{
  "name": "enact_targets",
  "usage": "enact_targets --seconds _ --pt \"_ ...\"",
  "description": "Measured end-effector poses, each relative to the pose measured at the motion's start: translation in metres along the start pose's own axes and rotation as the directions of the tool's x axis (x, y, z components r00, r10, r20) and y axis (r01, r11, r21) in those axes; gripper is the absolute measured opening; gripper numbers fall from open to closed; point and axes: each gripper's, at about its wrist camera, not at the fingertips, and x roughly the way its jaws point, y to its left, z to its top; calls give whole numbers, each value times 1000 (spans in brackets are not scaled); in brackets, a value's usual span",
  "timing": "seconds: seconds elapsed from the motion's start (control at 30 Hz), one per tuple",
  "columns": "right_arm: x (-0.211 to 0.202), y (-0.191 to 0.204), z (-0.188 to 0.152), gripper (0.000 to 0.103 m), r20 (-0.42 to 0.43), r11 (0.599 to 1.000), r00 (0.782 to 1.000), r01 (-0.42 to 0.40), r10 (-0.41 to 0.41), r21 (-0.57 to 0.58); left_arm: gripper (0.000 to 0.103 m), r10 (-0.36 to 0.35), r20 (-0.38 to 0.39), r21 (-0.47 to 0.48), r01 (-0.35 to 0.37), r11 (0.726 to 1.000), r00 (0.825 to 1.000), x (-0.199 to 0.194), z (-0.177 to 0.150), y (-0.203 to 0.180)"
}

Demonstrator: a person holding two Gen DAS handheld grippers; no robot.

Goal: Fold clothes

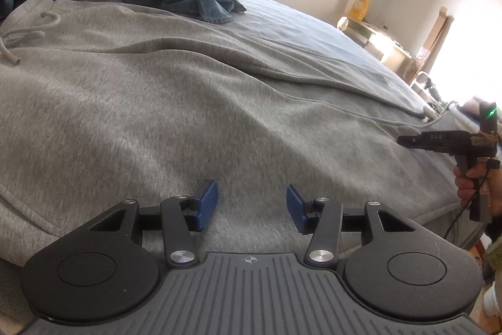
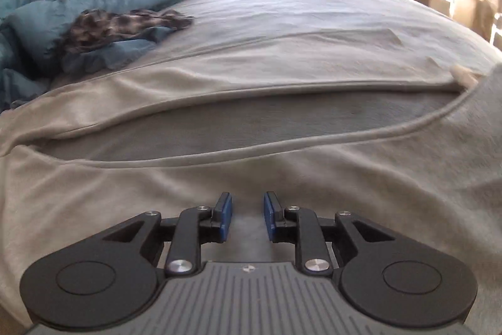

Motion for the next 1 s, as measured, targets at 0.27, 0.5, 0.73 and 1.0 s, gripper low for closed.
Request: enact_targets --seconds 0.27,0.5,0.73,1.0 --pt "-38 -82 25 18 156 963 977 104 -145 249 53 46 -7 52 -45 998 999 3 -1 -10" --pt "-83 -120 -2 22 170 943 942 252 -291 217 59 69 -9 79 -69 995 998 7 0 -18" --pt "-135 -105 -40 32 261 974 962 22 -82 226 59 97 4 50 -97 994 995 4 0 -21" --pt "-156 -122 -102 31 171 882 951 158 -256 444 59 205 51 -62 -202 977 977 -35 -5 14"
